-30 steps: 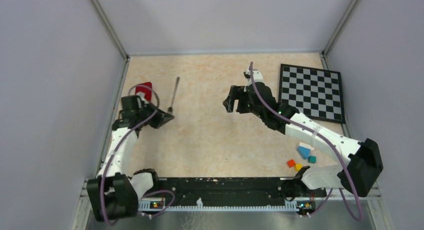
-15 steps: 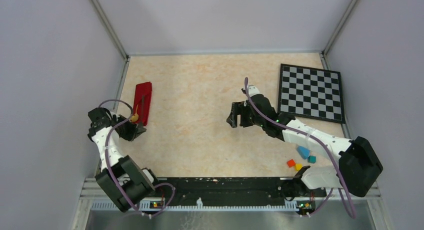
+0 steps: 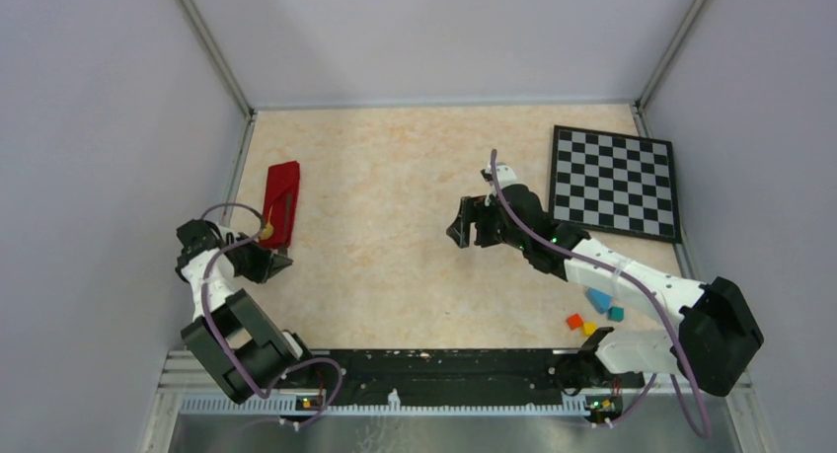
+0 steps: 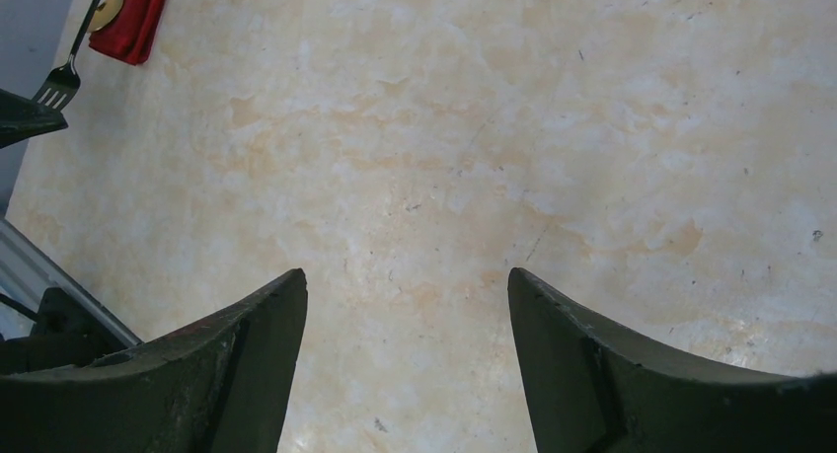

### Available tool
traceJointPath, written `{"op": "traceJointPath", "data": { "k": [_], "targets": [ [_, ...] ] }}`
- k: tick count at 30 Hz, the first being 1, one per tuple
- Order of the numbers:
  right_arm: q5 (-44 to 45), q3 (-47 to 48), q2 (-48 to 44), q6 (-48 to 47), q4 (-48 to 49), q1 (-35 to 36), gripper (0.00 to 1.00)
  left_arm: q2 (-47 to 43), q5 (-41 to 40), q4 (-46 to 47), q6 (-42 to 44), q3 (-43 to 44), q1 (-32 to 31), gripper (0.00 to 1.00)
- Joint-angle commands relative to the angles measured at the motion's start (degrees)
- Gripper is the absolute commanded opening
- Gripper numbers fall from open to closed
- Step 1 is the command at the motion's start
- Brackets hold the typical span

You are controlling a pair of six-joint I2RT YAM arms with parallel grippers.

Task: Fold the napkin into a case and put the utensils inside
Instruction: Insert the fork into the folded napkin.

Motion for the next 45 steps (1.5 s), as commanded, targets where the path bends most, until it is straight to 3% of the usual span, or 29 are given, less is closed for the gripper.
{"op": "traceJointPath", "data": {
  "k": [1,15,45],
  "targets": [
    [0.83,-0.45,-1.49,-0.88,2.29,-0.45,0.73,2.38,4.22,4.75,-0.3,-0.66,0.63,0.0],
    [-0.17,-1.61,-1.4,-1.86,3.82,-1.32,0.82,8.25,5.35,9.17,-1.67,-0.84,2.37,0.0],
    [0.18,-2.05,0.6,-1.86,4.64,-3.06,0.8,23.27,13.24,15.21,-1.9,6.7,4.29,0.0]
  ]
}}
